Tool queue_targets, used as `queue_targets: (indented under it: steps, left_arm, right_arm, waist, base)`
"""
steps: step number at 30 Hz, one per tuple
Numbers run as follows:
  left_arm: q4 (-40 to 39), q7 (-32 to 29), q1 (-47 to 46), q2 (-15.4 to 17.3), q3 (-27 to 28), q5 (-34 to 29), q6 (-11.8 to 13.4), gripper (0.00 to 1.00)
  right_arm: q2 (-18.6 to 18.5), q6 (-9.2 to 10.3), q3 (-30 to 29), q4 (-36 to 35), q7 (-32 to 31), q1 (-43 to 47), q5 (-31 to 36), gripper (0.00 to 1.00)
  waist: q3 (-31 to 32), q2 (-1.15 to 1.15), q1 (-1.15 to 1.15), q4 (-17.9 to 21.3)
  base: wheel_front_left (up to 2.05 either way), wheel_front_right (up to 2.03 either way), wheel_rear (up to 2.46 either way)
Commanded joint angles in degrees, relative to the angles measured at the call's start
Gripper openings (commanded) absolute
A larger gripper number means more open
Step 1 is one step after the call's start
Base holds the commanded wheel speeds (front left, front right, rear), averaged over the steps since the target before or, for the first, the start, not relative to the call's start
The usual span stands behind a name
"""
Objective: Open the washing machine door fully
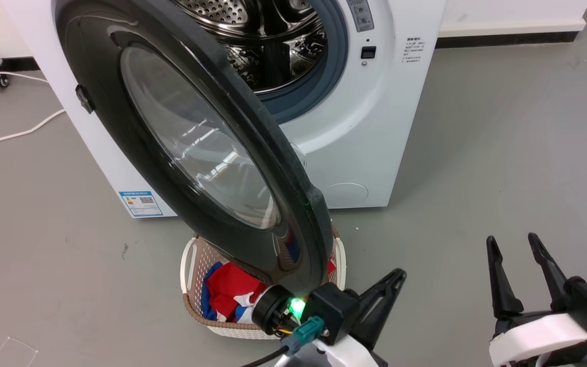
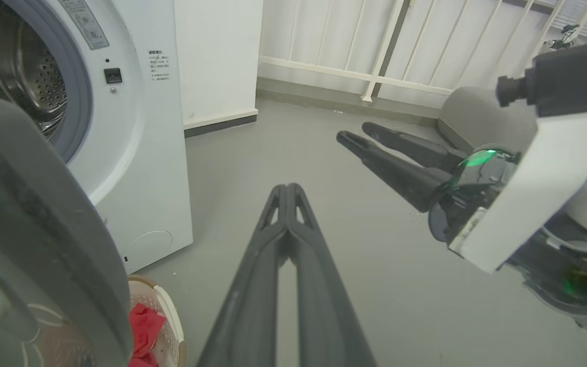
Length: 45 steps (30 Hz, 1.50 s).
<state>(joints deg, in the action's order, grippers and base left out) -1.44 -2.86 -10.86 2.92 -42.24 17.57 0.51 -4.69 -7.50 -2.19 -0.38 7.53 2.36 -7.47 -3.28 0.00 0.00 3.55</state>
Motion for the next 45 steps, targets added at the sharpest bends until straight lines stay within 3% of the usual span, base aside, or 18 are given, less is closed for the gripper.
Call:
queue_targets:
  steps: [1,13,23,33,45]
  left_arm:
    - [0.6,0.7,-1.0,0.0,0.1,0.6,0.5,0.00]
    - [13.7,7.9,-10.0,-0.1,2.2,5.3,8.1,0.00]
    - [19.1,11.4,-11.9,0.3,3.3,6.8,10.8,0.00]
    - [14.3,13.7,-5.5,3.4,4.2,7.3,13.1,0.00]
    - [4.5,12.2,0.5,4.8,2.1,7.8,14.9,0.00]
  right_arm:
    - [-0.3,0.01,0.1,0.2,0.2,-0.6,0.0,1.00]
    - [-0.3,0.01,1.2,1.8,1.1,-2.1,-0.6,1.00]
    - [-0.1,0.01,0.9,3.1,1.8,-2.6,-1.0,1.00]
    - [-0.5,0.01,0.6,1.8,1.3,-1.1,0.1,1.00]
    - [-0.6,0.01,-3.0,-2.7,-0.3,1.7,1.1,1.00]
  waist:
    - [-0.2,0.00,0.00,0.2]
    - [-2.4,0.00,0.00,2.1]
    - [-3.0,0.00,0.00,1.7]
    - [-1.1,0.00,0.00,-1.1]
    - [-0.5,0.00,0.00,-9.7]
  base:
    - [0.00,0.00,0.00]
    - [0.00,0.00,0.00]
    - [0.00,0.00,0.00]
    - [0.00,0.00,0.00]
    - [0.00,0.00,0.00]
